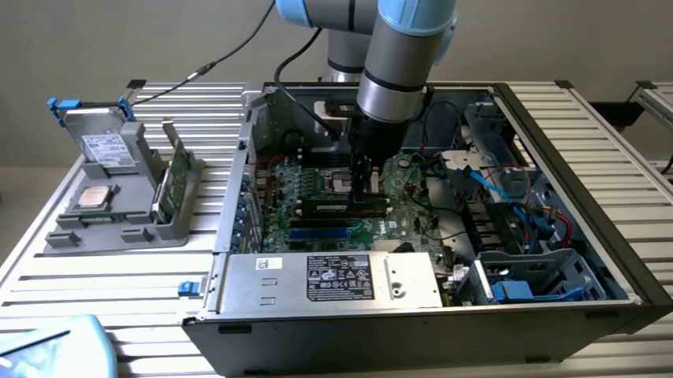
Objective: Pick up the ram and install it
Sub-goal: 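Insert the ram into the slot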
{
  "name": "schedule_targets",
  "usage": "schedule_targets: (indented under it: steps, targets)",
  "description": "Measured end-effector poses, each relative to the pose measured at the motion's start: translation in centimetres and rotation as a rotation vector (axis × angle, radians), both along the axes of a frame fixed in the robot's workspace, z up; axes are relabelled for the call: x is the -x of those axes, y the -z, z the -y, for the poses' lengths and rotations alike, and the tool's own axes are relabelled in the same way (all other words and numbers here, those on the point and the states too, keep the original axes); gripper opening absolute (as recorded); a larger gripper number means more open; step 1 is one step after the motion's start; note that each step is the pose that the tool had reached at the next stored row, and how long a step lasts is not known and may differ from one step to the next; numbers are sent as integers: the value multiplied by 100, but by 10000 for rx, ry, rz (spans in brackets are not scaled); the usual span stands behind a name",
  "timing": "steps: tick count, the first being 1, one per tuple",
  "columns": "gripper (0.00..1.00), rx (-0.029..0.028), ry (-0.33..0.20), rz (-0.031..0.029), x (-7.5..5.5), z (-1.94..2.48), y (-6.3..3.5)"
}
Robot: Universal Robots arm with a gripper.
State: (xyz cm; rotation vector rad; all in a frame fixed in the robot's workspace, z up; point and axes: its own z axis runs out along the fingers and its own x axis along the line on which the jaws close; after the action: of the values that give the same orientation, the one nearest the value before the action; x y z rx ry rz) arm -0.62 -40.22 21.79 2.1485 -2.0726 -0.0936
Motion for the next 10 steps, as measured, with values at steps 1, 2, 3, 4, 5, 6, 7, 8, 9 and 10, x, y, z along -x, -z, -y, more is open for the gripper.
schedule_targets:
  steps: [1,2,3,4,5,6,7,8,9,10]
  targets:
    - [14,0,0,0,0,0,0]
    - [14,3,0,1,0,0,0]
    - [16,2,0,1,0,0,0]
    - [22,0,0,0,0,0,0]
    - [22,0,0,0,0,0,0]
    - [28,0,0,0,0,0,0]
    - [34,0,0,0,0,0,0]
    - [40,0,0,0,0,0,0]
    - [40,0,-1,0,0,0,0]
    - [46,-2,0,1,0,-1,-3]
